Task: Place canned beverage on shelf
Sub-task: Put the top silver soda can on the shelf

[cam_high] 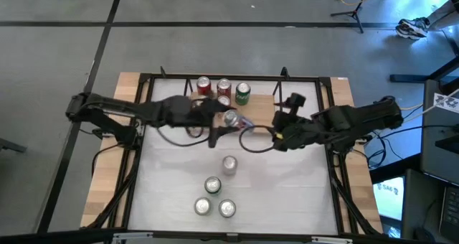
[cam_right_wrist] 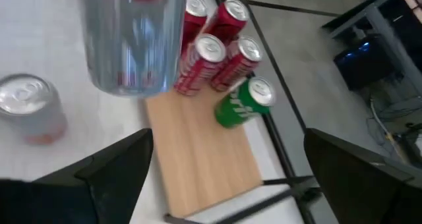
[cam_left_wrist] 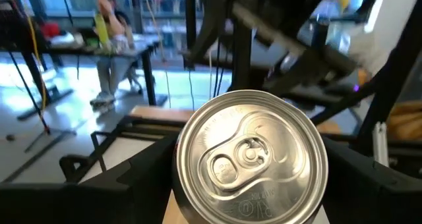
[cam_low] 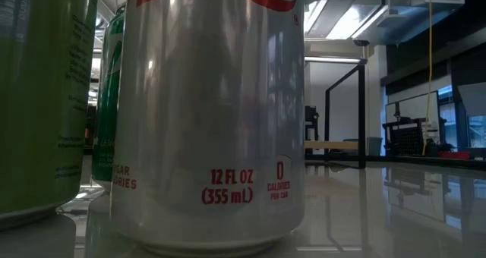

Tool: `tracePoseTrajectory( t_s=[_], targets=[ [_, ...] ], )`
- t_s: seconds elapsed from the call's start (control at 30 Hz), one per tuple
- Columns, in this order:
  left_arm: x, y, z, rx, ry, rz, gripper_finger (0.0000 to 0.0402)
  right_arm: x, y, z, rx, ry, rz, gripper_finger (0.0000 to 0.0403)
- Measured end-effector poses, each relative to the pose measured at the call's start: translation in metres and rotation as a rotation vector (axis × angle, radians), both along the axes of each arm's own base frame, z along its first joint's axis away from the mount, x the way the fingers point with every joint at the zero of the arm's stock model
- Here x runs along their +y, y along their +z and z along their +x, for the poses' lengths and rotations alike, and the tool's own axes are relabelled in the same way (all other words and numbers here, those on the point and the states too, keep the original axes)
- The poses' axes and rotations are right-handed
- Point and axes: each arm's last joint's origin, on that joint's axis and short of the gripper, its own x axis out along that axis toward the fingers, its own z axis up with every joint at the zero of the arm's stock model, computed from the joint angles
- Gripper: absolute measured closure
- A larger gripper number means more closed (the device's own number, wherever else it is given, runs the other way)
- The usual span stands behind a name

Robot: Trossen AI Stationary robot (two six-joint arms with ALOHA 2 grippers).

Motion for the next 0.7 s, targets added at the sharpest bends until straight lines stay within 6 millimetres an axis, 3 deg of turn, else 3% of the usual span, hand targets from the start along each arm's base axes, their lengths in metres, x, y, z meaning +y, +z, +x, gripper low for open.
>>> tracePoseTrajectory(
  t_s=[0.23,0.47,0.7],
  targets=[
    [0.035,0.002,0.046,0.111,-0.093,-0.041,0.0118,-0.007,0.010,-0.022,0.037,0.050,0.007,0.0017],
    [0.070,-0.020,0.089,0.215,-0.172,-0.053,0.0118,-0.013,0.024,-0.045,0.036,0.170,0.040,0.0017],
    [0.103,-0.046,0.117,0.280,-0.186,-0.020,0.0118,-0.021,0.039,-0.069,-0.046,0.187,0.051,0.0017]
  ],
)
